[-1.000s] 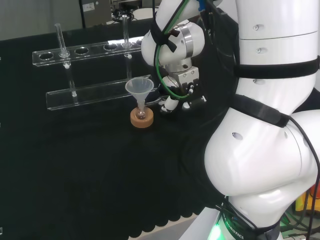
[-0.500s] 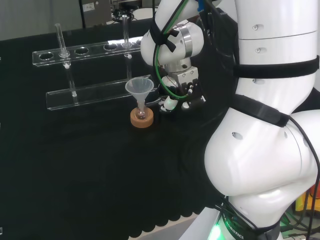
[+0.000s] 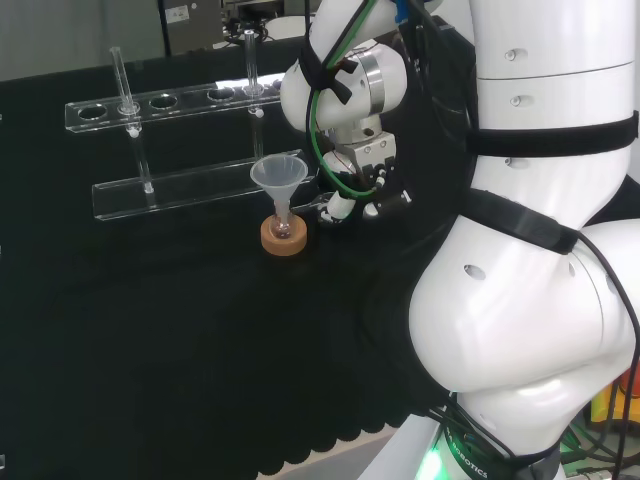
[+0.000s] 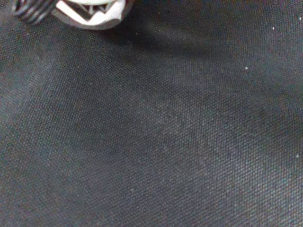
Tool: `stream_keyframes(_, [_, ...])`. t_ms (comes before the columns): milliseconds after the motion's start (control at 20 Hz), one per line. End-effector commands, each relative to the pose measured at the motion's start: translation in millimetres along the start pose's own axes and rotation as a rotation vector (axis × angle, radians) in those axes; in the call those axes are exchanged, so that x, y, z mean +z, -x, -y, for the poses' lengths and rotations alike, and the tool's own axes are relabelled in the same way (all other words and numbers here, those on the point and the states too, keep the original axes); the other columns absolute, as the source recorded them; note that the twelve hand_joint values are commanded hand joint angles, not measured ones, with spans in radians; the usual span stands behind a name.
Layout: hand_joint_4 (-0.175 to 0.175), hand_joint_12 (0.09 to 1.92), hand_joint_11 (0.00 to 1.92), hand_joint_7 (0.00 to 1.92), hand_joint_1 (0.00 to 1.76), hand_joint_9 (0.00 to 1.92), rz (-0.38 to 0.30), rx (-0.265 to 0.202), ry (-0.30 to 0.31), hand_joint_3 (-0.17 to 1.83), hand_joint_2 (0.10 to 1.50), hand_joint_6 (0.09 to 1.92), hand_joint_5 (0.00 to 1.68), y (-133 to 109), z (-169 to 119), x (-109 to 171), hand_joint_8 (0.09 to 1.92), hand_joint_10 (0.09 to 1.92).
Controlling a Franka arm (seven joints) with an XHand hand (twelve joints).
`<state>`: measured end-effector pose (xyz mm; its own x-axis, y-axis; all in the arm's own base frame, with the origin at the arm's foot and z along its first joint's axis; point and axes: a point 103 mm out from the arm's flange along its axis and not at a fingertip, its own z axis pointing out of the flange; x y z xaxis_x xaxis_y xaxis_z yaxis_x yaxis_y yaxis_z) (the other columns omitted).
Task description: Pick up the weighing funnel.
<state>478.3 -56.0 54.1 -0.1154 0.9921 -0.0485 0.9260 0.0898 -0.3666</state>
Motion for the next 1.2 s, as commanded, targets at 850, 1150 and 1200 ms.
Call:
stream_keyframes(850, [0.148,1.27,0.49,0.76,1.0,0.87,0.028,0.018,-0.014,0.28,0.97,0.96,0.96,2.7,0.8,-5.3,0.69,0.52])
stream_keyframes(1150, [0.141,1.22,0.57,0.84,1.04,0.95,0.031,0.021,-0.005,0.18,1.01,0.99,1.01,4.4,2.4,-9.3,0.68,0.48])
stream_keyframes(1200, [0.14,1.22,0.58,0.84,1.04,0.96,0.029,0.021,-0.004,0.2,1.0,0.99,1.01,4.4,2.5,-9.8,0.67,0.47])
